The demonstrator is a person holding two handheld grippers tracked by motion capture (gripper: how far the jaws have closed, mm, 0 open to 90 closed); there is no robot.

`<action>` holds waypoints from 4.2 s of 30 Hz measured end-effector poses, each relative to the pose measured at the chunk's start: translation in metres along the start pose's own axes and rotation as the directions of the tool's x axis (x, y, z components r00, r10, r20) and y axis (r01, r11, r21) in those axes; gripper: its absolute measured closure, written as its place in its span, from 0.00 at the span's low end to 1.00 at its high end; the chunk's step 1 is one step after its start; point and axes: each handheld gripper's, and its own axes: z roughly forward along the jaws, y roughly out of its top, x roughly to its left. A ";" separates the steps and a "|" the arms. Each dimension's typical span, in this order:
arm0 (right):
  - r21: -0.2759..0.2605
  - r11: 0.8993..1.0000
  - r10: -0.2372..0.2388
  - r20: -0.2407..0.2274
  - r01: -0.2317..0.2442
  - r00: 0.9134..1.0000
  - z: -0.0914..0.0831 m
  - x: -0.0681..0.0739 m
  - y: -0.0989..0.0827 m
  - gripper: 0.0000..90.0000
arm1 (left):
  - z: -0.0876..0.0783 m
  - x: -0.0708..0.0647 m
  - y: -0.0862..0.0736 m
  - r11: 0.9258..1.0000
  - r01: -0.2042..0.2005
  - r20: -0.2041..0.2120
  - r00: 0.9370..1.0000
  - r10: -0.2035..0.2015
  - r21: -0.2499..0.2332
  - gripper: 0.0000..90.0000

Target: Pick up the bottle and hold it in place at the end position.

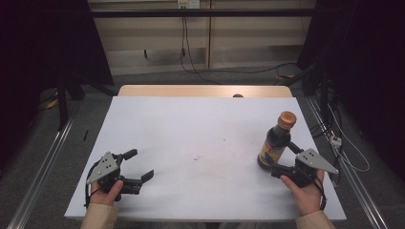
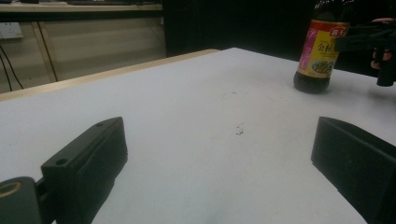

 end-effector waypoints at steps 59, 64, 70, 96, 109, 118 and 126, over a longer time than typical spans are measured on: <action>0.061 0.998 -0.013 -0.103 0.020 0.995 0.021 -0.004 0.046 0.30 | -0.001 0.002 -0.001 1.000 0.001 -0.008 1.000 -0.001 -0.013 0.04; 0.047 0.999 -0.011 -0.108 0.016 0.994 0.023 -0.002 0.053 0.30 | -0.001 0.001 -0.001 1.000 0.003 -0.003 1.000 -0.003 -0.011 0.04; 0.039 0.999 -0.017 -0.128 0.022 0.992 0.030 0.004 0.064 0.30 | -0.001 0.002 -0.001 1.000 0.003 -0.005 1.000 -0.003 -0.012 0.04; 0.048 0.998 -0.021 -0.236 0.034 0.971 0.076 0.038 0.075 0.30 | -0.001 0.002 -0.001 1.000 0.003 0.002 1.000 -0.003 -0.010 0.04; 0.026 0.999 -0.018 -0.254 0.025 0.967 0.091 0.043 0.081 0.30 | -0.001 0.002 -0.001 1.000 0.004 0.005 1.000 -0.004 -0.013 0.04; -0.010 1.000 -0.022 -0.280 0.020 0.960 0.104 0.053 0.084 0.30 | -0.001 0.002 -0.001 1.000 0.005 0.007 1.000 -0.005 -0.013 0.04; -0.017 1.000 -0.025 -0.298 0.021 0.954 0.118 0.064 0.087 0.30 | -0.001 0.003 -0.001 1.000 0.006 0.007 1.000 -0.006 -0.017 0.04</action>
